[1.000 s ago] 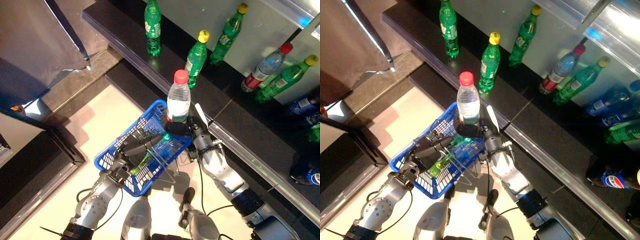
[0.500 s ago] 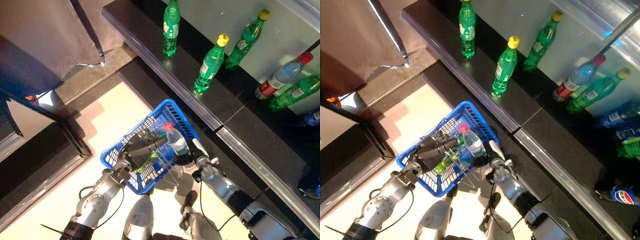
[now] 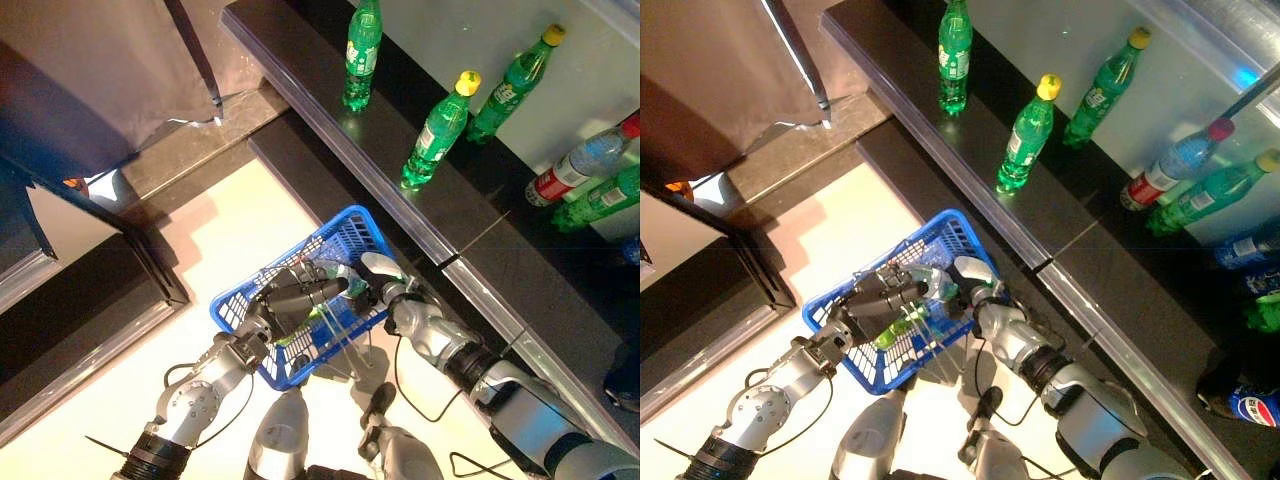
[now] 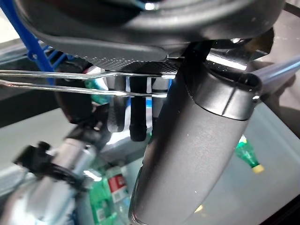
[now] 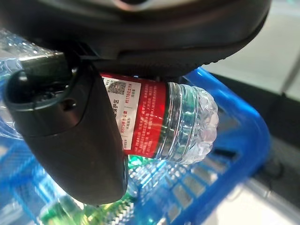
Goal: Pick up the drink and place into the basket.
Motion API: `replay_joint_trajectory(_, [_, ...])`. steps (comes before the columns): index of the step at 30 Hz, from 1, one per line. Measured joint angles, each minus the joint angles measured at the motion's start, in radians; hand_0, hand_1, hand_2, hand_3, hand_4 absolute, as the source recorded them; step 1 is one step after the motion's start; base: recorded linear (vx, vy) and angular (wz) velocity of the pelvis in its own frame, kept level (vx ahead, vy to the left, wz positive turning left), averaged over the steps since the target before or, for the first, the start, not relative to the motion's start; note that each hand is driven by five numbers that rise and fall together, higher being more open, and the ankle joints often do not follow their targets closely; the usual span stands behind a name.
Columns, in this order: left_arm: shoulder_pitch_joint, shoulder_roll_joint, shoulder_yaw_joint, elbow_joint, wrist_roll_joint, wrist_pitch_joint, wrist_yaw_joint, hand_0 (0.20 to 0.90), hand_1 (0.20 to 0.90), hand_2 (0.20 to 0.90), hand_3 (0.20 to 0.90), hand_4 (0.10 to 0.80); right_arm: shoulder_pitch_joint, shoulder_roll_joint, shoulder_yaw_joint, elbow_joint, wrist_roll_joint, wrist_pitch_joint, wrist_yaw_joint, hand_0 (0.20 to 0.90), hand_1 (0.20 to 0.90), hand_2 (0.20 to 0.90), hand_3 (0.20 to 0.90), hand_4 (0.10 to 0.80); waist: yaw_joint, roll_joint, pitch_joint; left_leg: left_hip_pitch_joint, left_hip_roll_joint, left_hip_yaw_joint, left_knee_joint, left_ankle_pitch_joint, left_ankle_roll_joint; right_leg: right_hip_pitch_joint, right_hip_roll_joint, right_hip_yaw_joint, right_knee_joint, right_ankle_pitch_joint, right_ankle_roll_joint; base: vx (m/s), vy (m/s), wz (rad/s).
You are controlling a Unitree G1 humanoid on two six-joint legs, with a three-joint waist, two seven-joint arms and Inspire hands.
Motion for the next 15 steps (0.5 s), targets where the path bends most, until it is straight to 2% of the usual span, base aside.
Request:
replay_joint_trajectory(5, [-0.03, 0.022, -0.044, 0.0, 0.004, 0.006, 0.0, 0.3, 0.3, 0.3, 0.2, 0.1, -0.05, -0.013, 0.065, 0.0, -0.158, 0.02, 0.122, 0.3, 0.3, 0.3, 0.2, 0.1, 0.026, 0.0, 0.0, -0.001, -0.003, -0.002, 0.002, 0.0, 0.0, 0.0, -0.003, -0.001, 0.002, -0.001, 0.001, 0.0, 0.0, 0.0])
replay_joint_trajectory(11, [-0.054, 0.024, -0.076, 0.0, 0.01, 0.008, 0.0, 0.3, 0.3, 0.3, 0.2, 0.1, -0.116, -0.009, 0.117, 0.015, -0.256, 0.024, 0.225, 0.3, 0.3, 0.3, 0.2, 0.1, 0.039, 0.0, 0.0, -0.02, -0.004, -0.008, 0.011, 0.0, 0.0, -0.012, -0.003, -0.005, 0.004, -0.001, 0.001, 0.018, 0.008, 0.02])
replay_joint_trajectory(15, [-0.066, 0.024, -0.079, 0.0, 0.01, 0.025, 0.0, 0.3, 0.3, 0.3, 0.2, 0.1, -0.138, 0.012, 0.135, 0.071, -0.353, -0.031, 0.263, 0.3, 0.3, 0.3, 0.2, 0.1, 0.046, 0.0, 0.0, -0.022, -0.007, -0.013, 0.012, 0.0, 0.0, -0.012, -0.006, -0.007, 0.004, -0.002, 0.002, 0.009, 0.013, 0.02])
